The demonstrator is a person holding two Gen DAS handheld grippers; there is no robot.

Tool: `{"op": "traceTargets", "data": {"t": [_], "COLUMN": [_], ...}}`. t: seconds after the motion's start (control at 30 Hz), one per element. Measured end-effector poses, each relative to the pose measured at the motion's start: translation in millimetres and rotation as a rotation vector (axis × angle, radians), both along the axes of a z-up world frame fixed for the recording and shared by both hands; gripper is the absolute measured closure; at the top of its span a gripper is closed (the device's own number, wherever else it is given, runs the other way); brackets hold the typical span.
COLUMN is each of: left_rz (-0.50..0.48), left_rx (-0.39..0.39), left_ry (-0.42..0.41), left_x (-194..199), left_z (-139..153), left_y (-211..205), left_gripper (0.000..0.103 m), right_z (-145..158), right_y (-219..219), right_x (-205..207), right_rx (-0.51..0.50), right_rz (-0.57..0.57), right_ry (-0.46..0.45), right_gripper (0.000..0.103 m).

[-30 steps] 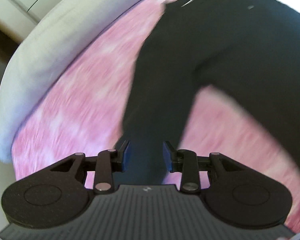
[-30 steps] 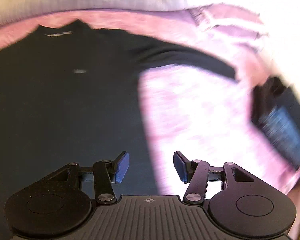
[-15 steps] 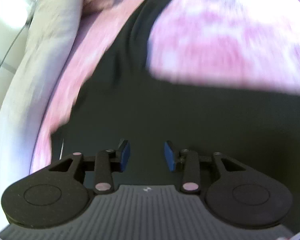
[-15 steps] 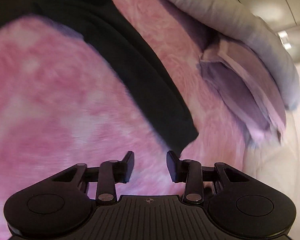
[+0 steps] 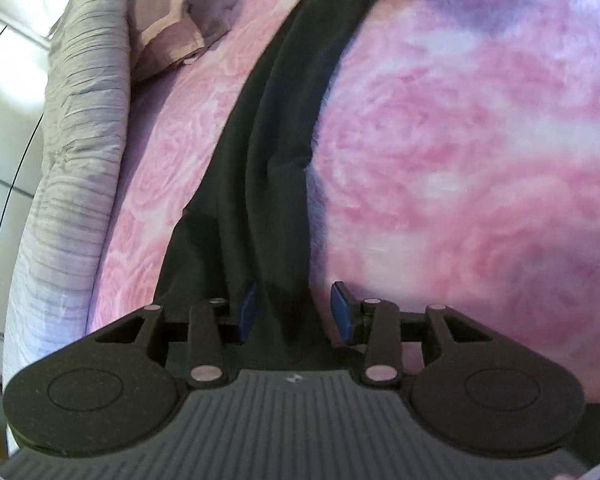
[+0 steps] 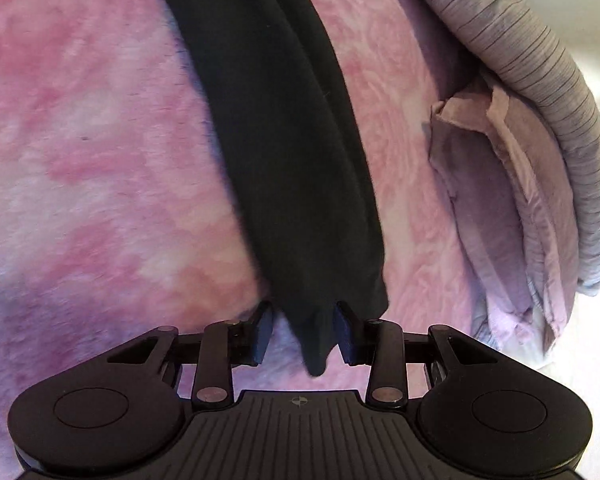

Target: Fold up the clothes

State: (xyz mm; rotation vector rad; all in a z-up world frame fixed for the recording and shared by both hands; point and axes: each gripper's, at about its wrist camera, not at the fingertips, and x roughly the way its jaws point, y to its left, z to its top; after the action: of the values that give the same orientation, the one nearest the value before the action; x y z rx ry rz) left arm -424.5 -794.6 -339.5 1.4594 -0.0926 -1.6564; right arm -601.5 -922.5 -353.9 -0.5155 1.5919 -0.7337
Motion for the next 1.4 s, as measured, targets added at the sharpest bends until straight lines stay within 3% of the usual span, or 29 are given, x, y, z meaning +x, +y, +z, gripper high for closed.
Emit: {"op": "traceTargets", "data": {"t": [0.03, 0.07, 0.13, 0.2, 0.33, 0.47, 0.57, 0.67, 0.87, 1.0, 1.1, 1.27, 1.4], "left_rz": [-0.012, -0.023, -0.020, -0.013, -0.066, -0.083, -0.025, 0.053, 0.271, 0.428, 0.536, 0.631, 0.681], "left_rx": [0.001, 0.002, 0.008, 0.011, 0.043, 0.080, 0.086, 0.069, 0.074, 0.093, 0.107, 0.110, 0.087], "left_ry": [-0.016, -0.032, -0.030, 0.002, 0.052, 0.047, 0.114, 0.144, 0.154, 0.112, 0.092, 0.077, 0.118], "left_x": [0, 0, 3, 7, 9, 7, 14, 30, 82, 126, 159, 211, 256], "left_z": [-2, -5, -2, 5, 10, 4, 20, 40, 73, 88, 103, 131, 152], "left_y": [-3, -5, -6, -5, 4, 5, 7, 20, 67, 116, 164, 245, 297], "left_gripper": [0.073, 0.086, 0.095, 0.096, 0.096, 0.090, 0.074, 0.073, 0.071, 0.069, 0.062, 0.053, 0.049], "right_z": [-1, -2, 4, 15, 28, 15, 8, 17, 53, 74, 84, 125, 160], "right_y": [-3, -6, -13, -16, -10, -1, 6, 19, 64, 115, 157, 215, 255], "right_x": [-1, -2, -4, -7, -16, -23, -25, -21, 26, 58, 84, 120, 155], "right_rx": [0.013, 0.026, 0.052, 0.071, 0.137, 0.198, 0.209, 0.199, 0.190, 0.264, 0.294, 0.375, 0.424], "right_rz": [-0.005, -0.013, -0.052, -0.084, -0.129, -0.133, -0.132, -0.128, -0.086, -0.103, -0.118, -0.269, -0.391], "right_ry": [0.006, 0.013, 0.026, 0.047, 0.123, 0.215, 0.261, 0.254, 0.124, -0.040, -0.127, -0.384, -0.549], "right_gripper": [0.093, 0.102, 0.102, 0.102, 0.102, 0.102, 0.101, 0.098, 0.089, 0.057, 0.057, 0.057, 0.057]}}
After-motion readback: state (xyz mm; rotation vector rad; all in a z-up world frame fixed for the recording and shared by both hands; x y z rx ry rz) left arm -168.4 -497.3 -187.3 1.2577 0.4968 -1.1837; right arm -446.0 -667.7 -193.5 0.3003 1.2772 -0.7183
